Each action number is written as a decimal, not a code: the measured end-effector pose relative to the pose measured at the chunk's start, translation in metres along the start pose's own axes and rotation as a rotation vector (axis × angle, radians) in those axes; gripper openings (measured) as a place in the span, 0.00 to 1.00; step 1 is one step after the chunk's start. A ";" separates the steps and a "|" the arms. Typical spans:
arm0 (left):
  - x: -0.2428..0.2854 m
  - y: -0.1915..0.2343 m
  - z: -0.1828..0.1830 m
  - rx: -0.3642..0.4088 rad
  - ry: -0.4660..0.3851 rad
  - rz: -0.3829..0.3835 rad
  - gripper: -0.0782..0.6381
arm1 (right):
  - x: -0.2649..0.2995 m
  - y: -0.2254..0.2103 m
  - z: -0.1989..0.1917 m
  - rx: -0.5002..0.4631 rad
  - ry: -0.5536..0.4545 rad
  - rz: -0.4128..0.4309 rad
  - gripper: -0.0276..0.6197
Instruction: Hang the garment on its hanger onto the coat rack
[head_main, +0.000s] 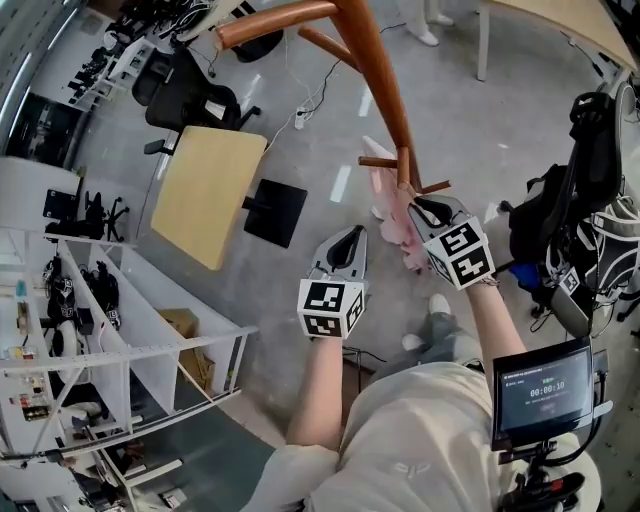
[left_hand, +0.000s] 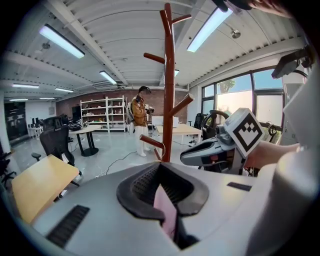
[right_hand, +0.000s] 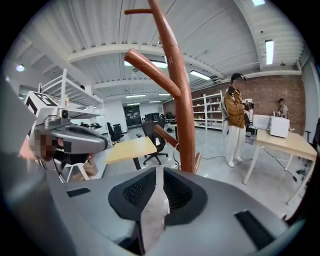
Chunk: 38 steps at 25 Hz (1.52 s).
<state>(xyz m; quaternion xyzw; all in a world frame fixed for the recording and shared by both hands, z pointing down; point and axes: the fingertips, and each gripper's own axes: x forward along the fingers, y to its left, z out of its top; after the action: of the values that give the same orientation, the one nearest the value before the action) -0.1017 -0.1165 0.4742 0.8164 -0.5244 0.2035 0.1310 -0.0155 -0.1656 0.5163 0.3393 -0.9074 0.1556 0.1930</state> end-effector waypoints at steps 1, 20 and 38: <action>-0.005 0.001 0.000 -0.004 -0.008 0.010 0.12 | -0.002 0.008 0.004 -0.014 -0.007 0.015 0.12; -0.247 0.074 -0.007 -0.139 -0.211 0.504 0.12 | -0.037 0.272 0.124 -0.276 -0.217 0.614 0.12; -0.507 0.081 -0.086 -0.306 -0.293 0.985 0.12 | -0.084 0.534 0.130 -0.381 -0.211 1.184 0.12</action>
<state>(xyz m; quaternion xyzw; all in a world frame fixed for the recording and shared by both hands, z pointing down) -0.3780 0.2935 0.3124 0.4649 -0.8819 0.0462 0.0628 -0.3501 0.2125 0.2838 -0.2473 -0.9674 0.0376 0.0405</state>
